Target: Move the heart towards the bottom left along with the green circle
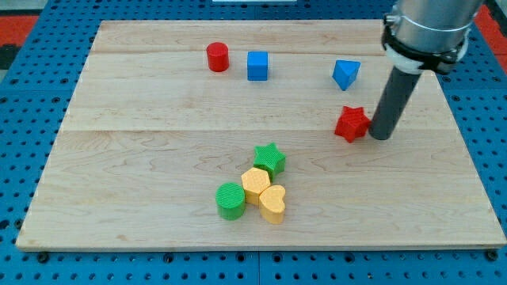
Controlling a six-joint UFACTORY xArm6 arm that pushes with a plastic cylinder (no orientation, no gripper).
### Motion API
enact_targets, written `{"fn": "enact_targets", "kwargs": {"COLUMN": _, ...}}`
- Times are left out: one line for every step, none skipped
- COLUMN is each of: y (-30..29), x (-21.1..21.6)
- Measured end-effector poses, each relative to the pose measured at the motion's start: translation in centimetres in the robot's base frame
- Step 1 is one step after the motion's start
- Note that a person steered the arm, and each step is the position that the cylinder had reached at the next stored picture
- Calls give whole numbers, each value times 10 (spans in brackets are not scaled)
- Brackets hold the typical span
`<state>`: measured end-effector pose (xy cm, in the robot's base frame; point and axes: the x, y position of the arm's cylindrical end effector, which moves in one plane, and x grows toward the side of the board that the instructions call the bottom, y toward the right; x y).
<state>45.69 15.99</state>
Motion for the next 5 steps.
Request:
{"fn": "enact_targets", "kwargs": {"y": -60, "x": 4}}
{"fn": "enact_targets", "kwargs": {"y": -55, "x": 21}}
{"fn": "enact_targets", "kwargs": {"y": -41, "x": 97}}
{"fn": "enact_targets", "kwargs": {"y": -89, "x": 128}}
{"fn": "enact_targets", "kwargs": {"y": -123, "x": 123}}
